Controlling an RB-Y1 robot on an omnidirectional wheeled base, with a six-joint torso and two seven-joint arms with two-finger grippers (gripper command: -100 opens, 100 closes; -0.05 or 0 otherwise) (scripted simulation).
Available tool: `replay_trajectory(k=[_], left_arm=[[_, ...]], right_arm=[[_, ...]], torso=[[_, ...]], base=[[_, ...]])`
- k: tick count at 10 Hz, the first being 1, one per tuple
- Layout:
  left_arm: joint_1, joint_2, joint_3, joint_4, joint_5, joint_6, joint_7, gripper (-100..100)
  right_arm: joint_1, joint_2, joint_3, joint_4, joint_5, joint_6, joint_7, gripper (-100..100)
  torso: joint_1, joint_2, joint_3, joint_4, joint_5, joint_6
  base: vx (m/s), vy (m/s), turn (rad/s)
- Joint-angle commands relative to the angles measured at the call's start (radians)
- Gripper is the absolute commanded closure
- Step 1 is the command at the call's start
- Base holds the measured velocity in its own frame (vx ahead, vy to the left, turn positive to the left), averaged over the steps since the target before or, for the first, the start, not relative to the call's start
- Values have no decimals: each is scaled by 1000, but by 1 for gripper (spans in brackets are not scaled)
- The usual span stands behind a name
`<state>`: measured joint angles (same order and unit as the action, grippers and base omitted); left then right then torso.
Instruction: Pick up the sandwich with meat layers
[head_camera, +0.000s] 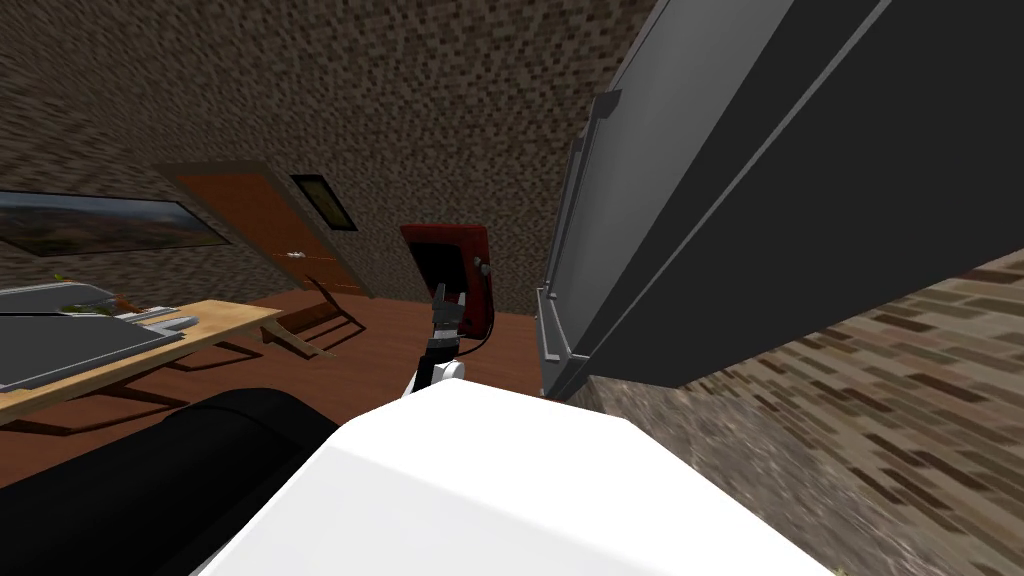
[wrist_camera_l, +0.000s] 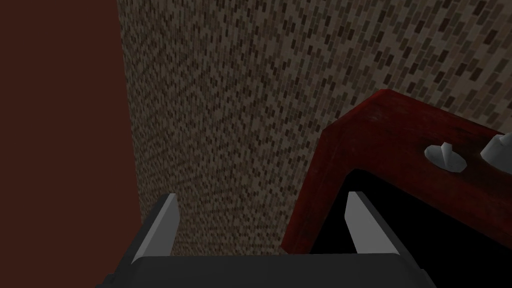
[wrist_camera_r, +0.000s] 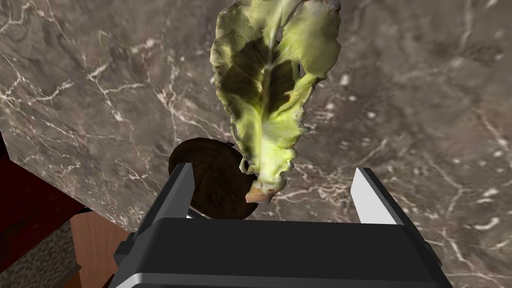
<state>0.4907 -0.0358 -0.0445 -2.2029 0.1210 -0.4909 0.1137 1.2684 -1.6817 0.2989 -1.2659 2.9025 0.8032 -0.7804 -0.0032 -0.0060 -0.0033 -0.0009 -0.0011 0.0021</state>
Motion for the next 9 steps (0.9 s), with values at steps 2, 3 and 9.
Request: replay_trajectory(k=[2,3,9], left_arm=[[0,0,0,0,0,0,0,0],[0,0,0,0,0,0,0,0],[0,0,0,0,0,0,0,0]], right_arm=[[-10,-16,42,28,68,1,-21,-100],[-12,-18,47,28,76,-1,-24,-100],[-39,52,71,-10,81,-66,10,-100]], torso=[[0,-1,-1,0,0,0],[0,-2,-1,0,0,0],[2,3,2,1,0,1]], base=[[84,-45,103],[86,-41,62],[15,-19,45]])
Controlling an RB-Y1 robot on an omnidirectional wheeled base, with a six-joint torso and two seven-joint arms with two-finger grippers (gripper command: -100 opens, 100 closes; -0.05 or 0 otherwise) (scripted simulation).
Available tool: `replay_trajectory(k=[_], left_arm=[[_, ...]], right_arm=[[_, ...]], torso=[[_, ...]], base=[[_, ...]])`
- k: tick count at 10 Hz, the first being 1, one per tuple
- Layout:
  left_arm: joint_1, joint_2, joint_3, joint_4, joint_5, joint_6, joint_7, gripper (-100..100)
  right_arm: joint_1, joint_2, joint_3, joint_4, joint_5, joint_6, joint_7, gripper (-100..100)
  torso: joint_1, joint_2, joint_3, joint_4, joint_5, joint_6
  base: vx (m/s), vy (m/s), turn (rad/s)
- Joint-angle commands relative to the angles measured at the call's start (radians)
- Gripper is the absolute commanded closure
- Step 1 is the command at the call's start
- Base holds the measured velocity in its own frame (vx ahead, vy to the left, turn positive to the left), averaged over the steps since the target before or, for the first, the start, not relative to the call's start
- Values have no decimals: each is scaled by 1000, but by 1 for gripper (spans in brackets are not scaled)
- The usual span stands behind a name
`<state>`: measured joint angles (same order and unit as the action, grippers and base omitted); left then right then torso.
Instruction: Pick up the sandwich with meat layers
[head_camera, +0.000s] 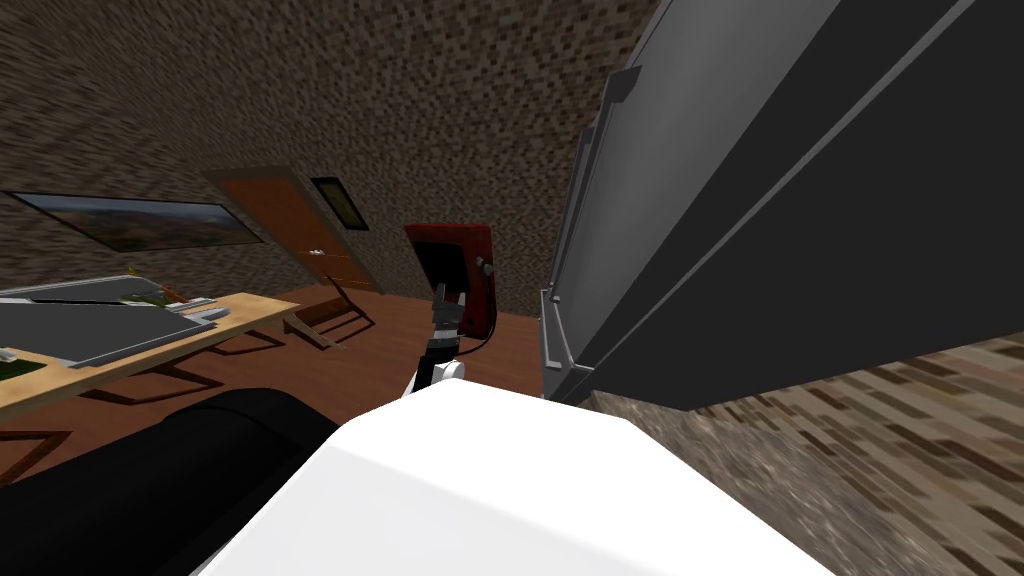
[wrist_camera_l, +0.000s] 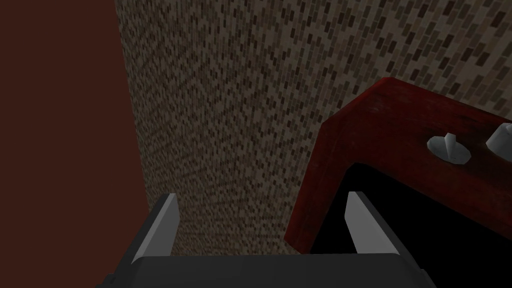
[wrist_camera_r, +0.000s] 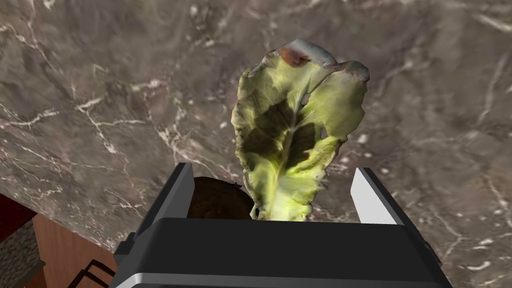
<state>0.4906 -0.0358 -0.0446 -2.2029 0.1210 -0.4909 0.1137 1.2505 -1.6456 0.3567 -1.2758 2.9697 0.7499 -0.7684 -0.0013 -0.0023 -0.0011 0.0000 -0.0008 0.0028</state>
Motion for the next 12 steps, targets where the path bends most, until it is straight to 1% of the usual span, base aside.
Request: replay_trajectory(k=[1,2,6,7,8,10,11,12], left_arm=[[0,0,0,0,0,0,0,0],[0,0,0,0,0,0,0,0],[0,0,0,0,0,0,0,0],[0,0,0,0,0,0,0,0],[0,0,0,0,0,0,0,0],[0,0,0,0,0,0,0,0],[0,0,0,0,0,0,0,0],[0,0,0,0,0,0,0,0]], right_arm=[[0,0,0,0,0,0,0,-100],[0,1,0,-1,-1,-3,3,100],[2,2,1,0,0,-3,2,100],[1,2,0,-1,-1,-3,2,0],[-3,-23,-4,22,6,26,-19,100],[11,-55,-17,39,-1,57,-33,100],[12,-48,-16,28,-4,43,-26,100],[13,-50,-17,29,-4,46,-27,0]], torso=[[0,0,0,0,0,0],[1,0,0,0,0,0],[2,-1,0,0,0,-2],[2,-1,-1,0,0,-1],[2,-1,-1,0,0,-1],[3,0,0,0,0,-1],[3,0,0,0,0,-1],[2,0,0,0,0,-1]], base=[[3,-11,10],[0,0,0],[-1,0,-3],[0,0,0],[-10,21,-107],[-17,33,-71],[-8,14,-10],[0,0,0]])
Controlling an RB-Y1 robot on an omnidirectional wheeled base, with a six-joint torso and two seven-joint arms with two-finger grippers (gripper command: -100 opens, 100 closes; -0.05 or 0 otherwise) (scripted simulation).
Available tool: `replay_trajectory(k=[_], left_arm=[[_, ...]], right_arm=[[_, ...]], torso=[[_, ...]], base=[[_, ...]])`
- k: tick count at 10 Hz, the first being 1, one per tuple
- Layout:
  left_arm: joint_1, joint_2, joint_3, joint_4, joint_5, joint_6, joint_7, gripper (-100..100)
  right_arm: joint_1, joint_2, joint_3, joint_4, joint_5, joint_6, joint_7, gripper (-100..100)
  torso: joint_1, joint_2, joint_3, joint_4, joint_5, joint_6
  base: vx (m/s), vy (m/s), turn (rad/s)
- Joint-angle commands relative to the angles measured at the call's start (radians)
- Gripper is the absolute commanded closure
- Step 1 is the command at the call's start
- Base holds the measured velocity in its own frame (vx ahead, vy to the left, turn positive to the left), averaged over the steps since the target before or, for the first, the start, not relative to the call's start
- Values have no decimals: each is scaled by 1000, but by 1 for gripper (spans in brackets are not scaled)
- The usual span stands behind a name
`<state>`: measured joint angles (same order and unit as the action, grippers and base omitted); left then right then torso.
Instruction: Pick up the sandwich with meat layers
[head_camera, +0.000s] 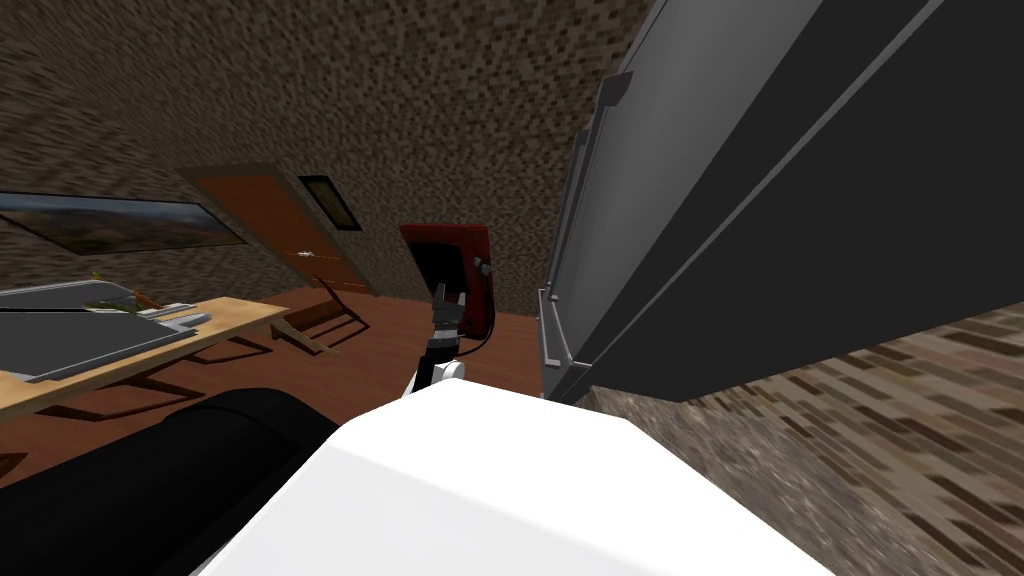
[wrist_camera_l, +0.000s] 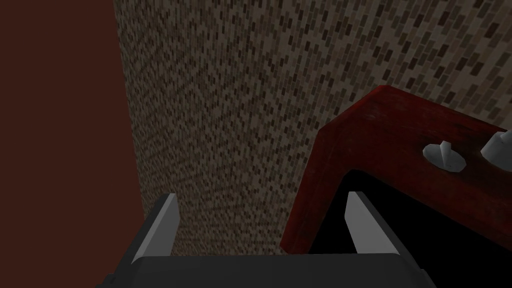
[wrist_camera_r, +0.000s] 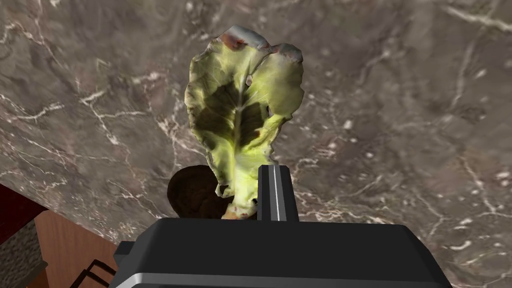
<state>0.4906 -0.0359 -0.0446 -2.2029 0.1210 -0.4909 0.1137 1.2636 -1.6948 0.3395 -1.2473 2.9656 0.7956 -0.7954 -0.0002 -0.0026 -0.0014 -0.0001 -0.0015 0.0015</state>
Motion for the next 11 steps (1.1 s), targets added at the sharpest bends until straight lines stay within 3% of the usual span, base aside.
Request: replay_trajectory(k=[1,7,11], left_arm=[[0,0,0,0,0,0,0,0],[0,0,0,0,0,0,0,0],[0,0,0,0,0,0,0,0]], right_arm=[[13,-18,-17,28,-20,11,-5,-100],[56,-30,-25,103,-81,-1,-33,-100],[60,-3,0,149,-147,-53,-61,-100]], torso=[[0,0,0,0,0,0],[6,-1,0,0,2,0],[5,-8,-5,-2,1,0]], base=[[-21,38,81],[-12,83,45],[115,86,-76]])
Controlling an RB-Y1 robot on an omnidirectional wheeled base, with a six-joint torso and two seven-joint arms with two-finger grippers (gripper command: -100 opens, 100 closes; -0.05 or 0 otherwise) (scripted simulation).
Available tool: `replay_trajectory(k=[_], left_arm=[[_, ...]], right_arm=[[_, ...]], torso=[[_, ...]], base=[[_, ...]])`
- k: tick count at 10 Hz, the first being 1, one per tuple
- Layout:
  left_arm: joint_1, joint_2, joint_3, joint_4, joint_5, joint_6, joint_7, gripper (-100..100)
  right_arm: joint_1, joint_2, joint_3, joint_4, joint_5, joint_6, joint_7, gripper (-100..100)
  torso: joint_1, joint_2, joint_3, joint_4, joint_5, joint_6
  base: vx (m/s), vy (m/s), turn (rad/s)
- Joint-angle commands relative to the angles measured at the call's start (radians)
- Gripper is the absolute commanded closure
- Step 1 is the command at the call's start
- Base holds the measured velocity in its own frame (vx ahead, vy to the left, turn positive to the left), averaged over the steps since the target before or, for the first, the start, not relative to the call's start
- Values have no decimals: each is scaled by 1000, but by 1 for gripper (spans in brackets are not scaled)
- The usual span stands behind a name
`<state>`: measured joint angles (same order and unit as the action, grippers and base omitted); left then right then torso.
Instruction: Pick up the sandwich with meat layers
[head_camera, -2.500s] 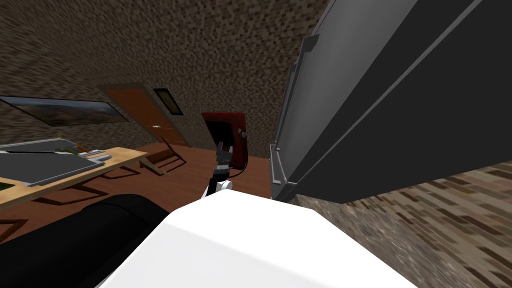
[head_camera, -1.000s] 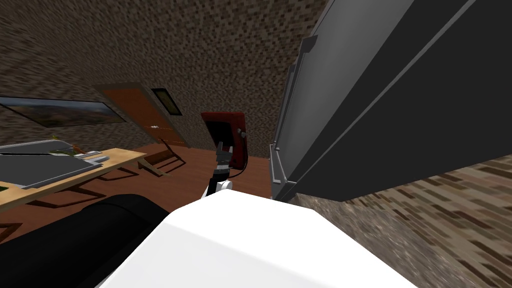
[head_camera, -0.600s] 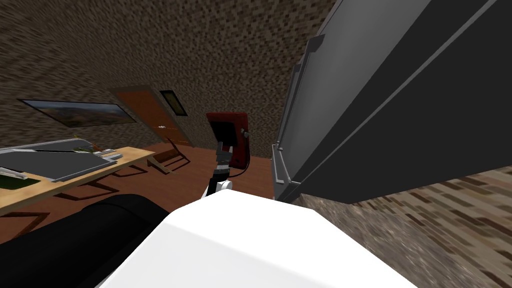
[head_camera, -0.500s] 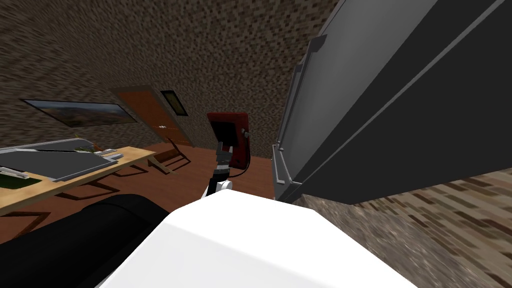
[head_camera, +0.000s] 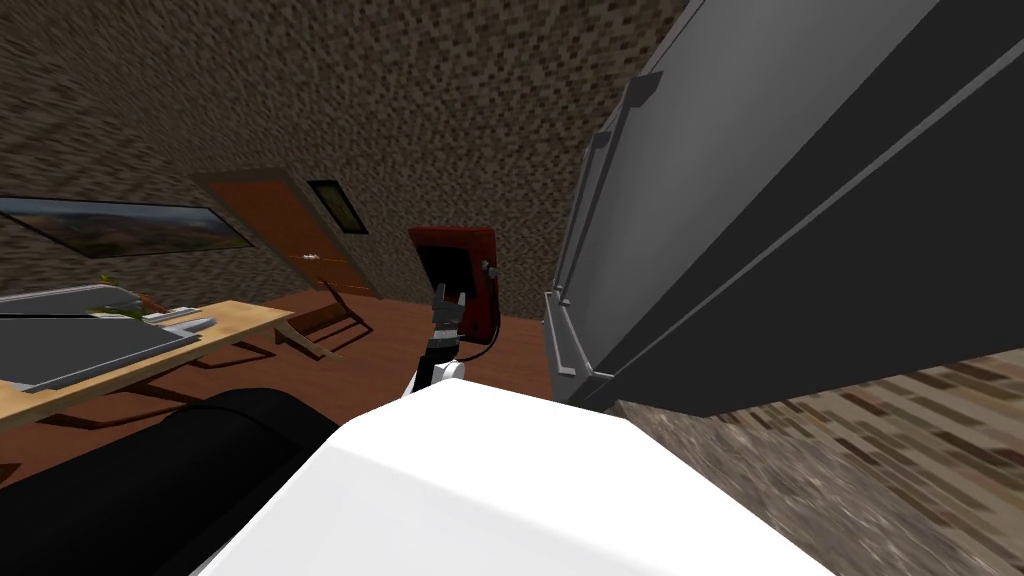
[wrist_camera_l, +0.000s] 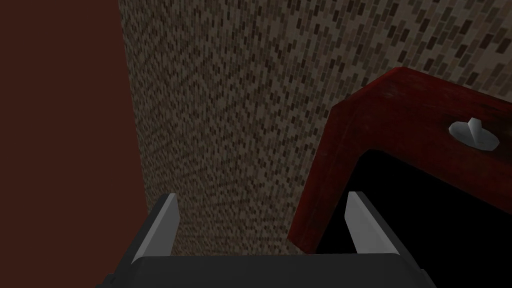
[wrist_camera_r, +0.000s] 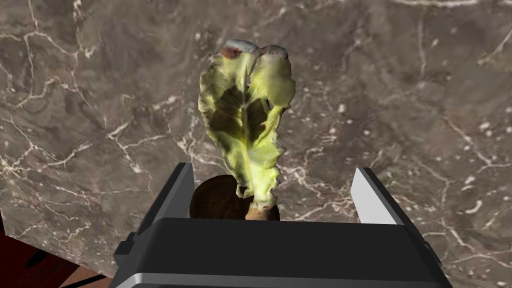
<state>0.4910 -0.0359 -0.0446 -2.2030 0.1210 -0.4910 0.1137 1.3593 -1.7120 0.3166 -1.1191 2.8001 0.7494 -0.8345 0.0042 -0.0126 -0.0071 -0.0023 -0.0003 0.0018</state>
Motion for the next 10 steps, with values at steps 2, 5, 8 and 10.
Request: replay_trajectory(k=[2,5,8,10], left_arm=[[0,0,0,0,0,0,0,0],[0,0,0,0,0,0,0,0],[0,0,0,0,0,0,0,0],[0,0,0,0,0,0,0,0]], right_arm=[[-41,34,39,15,13,-30,-17,-100],[-57,75,66,-30,26,-54,-5,-100],[-65,91,75,-40,33,-56,-3,0],[-91,130,92,-57,36,-96,20,-100]], torso=[[-2,1,0,0,0,-1],[-8,0,0,0,-2,-1],[-7,8,5,2,-2,-1],[-7,9,5,2,-2,-1]], base=[[123,28,-65],[122,-39,-59],[13,-16,-1],[4,-27,66]])
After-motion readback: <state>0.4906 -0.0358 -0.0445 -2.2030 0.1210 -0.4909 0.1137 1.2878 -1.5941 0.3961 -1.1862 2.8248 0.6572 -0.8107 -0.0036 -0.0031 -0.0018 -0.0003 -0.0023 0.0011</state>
